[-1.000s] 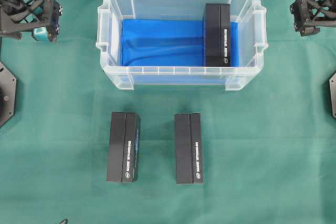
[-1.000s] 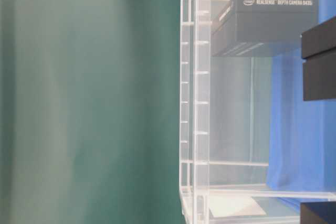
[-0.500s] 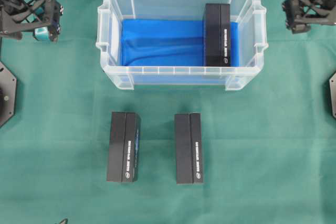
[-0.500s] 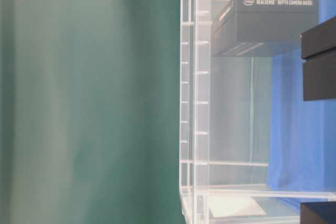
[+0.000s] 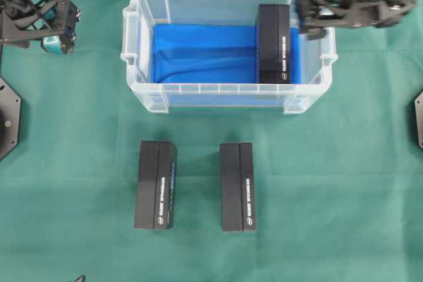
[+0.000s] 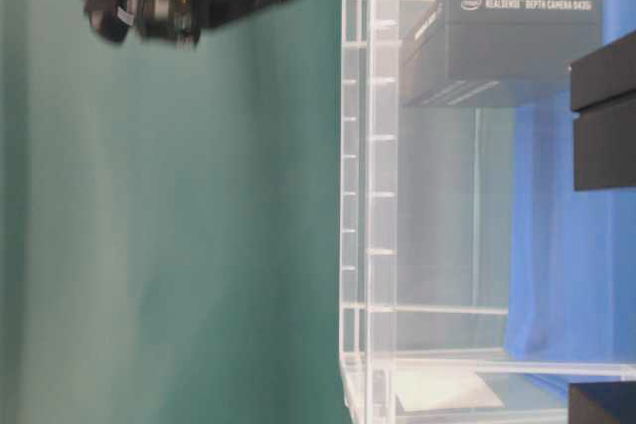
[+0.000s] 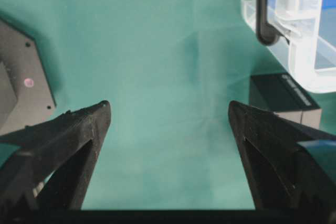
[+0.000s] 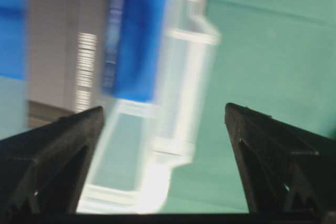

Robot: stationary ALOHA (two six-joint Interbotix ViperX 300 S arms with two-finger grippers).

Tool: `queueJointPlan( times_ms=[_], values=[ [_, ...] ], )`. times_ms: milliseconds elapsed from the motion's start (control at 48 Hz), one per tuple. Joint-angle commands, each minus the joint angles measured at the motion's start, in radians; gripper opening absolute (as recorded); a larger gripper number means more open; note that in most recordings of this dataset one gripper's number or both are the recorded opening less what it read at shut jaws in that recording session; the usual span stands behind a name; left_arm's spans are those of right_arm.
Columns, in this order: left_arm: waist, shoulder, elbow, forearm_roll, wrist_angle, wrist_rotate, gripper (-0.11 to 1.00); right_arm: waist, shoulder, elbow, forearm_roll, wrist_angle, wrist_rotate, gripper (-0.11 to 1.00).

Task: Take out the box from the case.
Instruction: 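Move the right gripper over the right black box in the case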

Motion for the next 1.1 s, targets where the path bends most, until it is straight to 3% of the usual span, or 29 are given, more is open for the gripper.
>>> queueJointPlan(
  times_ms=[0,396,1084],
  values=[
    [0.003,-0.011,-0.011,-0.002,-0.003,0.008,0.97,0.02,0.029,-0.069,-0.003,-0.012,0.002,0.91],
    [0.003,-0.015,-0.009,-0.006,-0.003,0.041,0.97,0.052,0.176,-0.213,-0.005,-0.012,0.051,0.91],
    [0.003,-0.015,-0.011,-0.008,-0.005,0.051,0.97,0.051,0.186,-0.209,-0.021,-0.012,0.067,0.91]
  ],
)
